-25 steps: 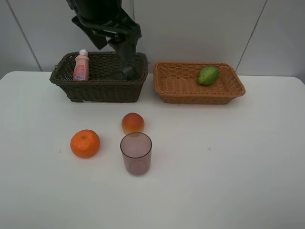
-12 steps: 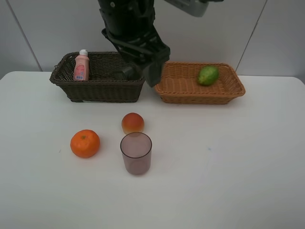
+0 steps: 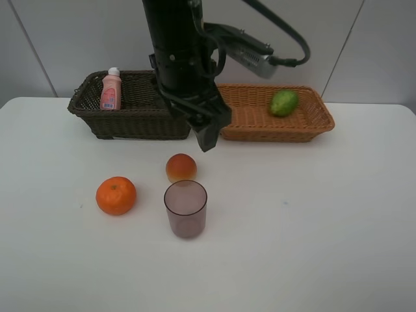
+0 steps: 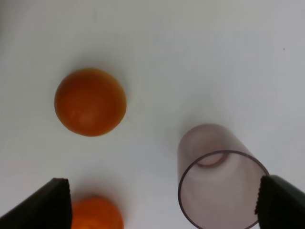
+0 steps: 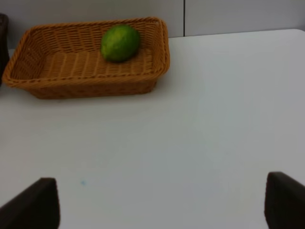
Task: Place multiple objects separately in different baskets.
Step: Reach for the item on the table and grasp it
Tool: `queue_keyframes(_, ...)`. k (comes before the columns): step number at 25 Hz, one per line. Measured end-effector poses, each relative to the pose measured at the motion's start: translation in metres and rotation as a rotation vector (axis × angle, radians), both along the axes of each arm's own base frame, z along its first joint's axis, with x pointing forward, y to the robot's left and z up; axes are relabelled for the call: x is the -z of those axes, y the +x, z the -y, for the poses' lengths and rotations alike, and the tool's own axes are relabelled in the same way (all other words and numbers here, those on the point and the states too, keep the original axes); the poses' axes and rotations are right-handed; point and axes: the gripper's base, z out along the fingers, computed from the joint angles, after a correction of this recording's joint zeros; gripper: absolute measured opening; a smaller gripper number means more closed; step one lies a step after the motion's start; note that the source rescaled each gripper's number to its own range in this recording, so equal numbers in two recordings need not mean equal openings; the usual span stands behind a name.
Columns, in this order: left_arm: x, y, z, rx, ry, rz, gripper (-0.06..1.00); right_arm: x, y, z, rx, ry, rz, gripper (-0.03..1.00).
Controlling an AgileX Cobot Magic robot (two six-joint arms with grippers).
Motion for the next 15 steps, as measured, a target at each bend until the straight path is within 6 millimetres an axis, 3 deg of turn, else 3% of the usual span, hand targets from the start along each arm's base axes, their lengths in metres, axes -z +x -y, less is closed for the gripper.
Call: queue_keyframes(15,0.034,-0.018,-0.005,0.042,0.094,-0.096,1.00,0.000,0.000,0.000,0.000,0.000,0.000,1.00)
